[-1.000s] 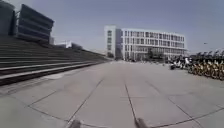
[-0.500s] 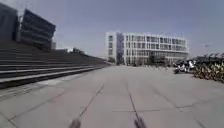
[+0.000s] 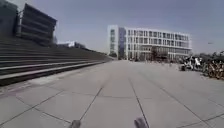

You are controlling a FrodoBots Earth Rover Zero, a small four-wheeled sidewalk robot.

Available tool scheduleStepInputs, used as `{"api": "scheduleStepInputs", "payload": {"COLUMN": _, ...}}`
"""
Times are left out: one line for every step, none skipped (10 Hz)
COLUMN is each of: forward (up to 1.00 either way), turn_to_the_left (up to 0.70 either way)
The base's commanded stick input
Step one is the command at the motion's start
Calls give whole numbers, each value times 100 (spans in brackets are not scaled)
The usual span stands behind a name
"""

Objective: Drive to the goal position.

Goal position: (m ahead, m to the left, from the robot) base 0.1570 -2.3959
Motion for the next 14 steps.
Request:
{"api": "scheduleStepInputs", "payload": {"forward": 100, "turn_to_the_left": 1}}
{"api": "scheduleStepInputs", "payload": {"forward": 100, "turn_to_the_left": 1}}
{"api": "scheduleStepInputs", "payload": {"forward": 100, "turn_to_the_left": 1}}
{"api": "scheduleStepInputs", "payload": {"forward": 100, "turn_to_the_left": 1}}
{"api": "scheduleStepInputs", "payload": {"forward": 100, "turn_to_the_left": 1}}
{"api": "scheduleStepInputs", "payload": {"forward": 100, "turn_to_the_left": 1}}
{"api": "scheduleStepInputs", "payload": {"forward": 100, "turn_to_the_left": 1}}
{"api": "scheduleStepInputs", "payload": {"forward": 100, "turn_to_the_left": 1}}
{"api": "scheduleStepInputs", "payload": {"forward": 100, "turn_to_the_left": 1}}
{"api": "scheduleStepInputs", "payload": {"forward": 100, "turn_to_the_left": -9}}
{"api": "scheduleStepInputs", "payload": {"forward": 100, "turn_to_the_left": -25}}
{"api": "scheduleStepInputs", "payload": {"forward": 100, "turn_to_the_left": -36}}
{"api": "scheduleStepInputs", "payload": {"forward": 100, "turn_to_the_left": -18}}
{"api": "scheduleStepInputs", "payload": {"forward": 100, "turn_to_the_left": 0}}
